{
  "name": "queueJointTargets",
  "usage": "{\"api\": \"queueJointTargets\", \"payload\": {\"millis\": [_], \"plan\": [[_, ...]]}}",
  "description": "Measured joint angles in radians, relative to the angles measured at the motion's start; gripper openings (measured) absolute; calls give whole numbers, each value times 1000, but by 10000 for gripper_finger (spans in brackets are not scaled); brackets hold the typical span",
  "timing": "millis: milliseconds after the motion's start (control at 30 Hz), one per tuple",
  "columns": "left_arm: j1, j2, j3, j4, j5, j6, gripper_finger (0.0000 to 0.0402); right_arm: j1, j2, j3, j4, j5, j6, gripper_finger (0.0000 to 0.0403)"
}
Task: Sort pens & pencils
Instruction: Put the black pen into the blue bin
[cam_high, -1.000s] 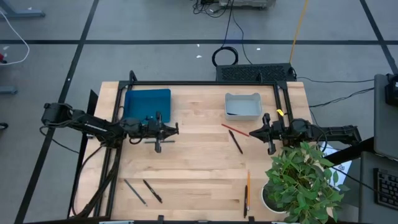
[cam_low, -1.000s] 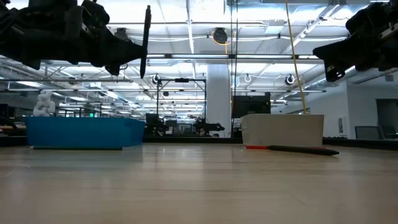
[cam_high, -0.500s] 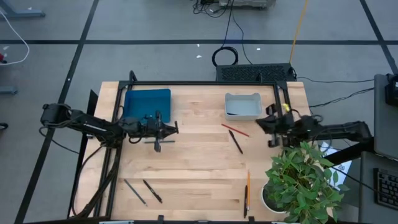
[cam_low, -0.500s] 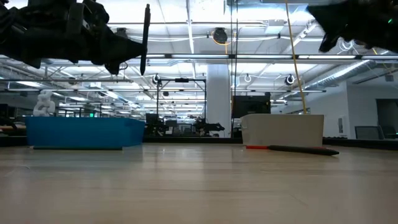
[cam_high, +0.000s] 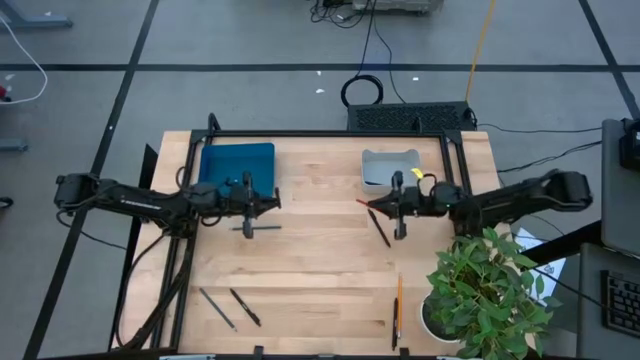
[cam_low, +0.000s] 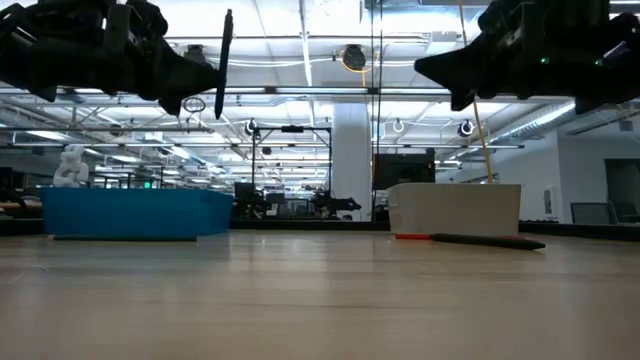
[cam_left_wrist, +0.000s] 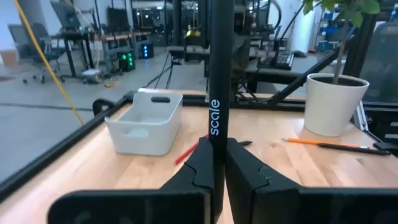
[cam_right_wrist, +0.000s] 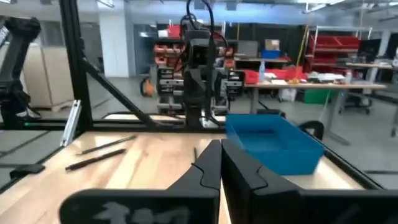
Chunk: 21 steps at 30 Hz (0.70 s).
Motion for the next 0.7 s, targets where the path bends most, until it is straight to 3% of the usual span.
{"api": "queueJointTargets", "payload": {"millis": [133, 233, 400, 700], "plan": [[0, -13, 0, -3, 14, 3, 16, -22, 88, 44, 44, -33, 49, 0], [0, -13, 0, -4, 14, 4, 16, -37, 132, 125, -99, -81, 86, 0], [-1, -13, 0, -4, 15, 6, 16, -58, 163, 250, -267, -76, 93, 0], [-2, -13, 0, -4, 13, 5, 16, -84, 131, 263, -266, -75, 58, 0]]}}
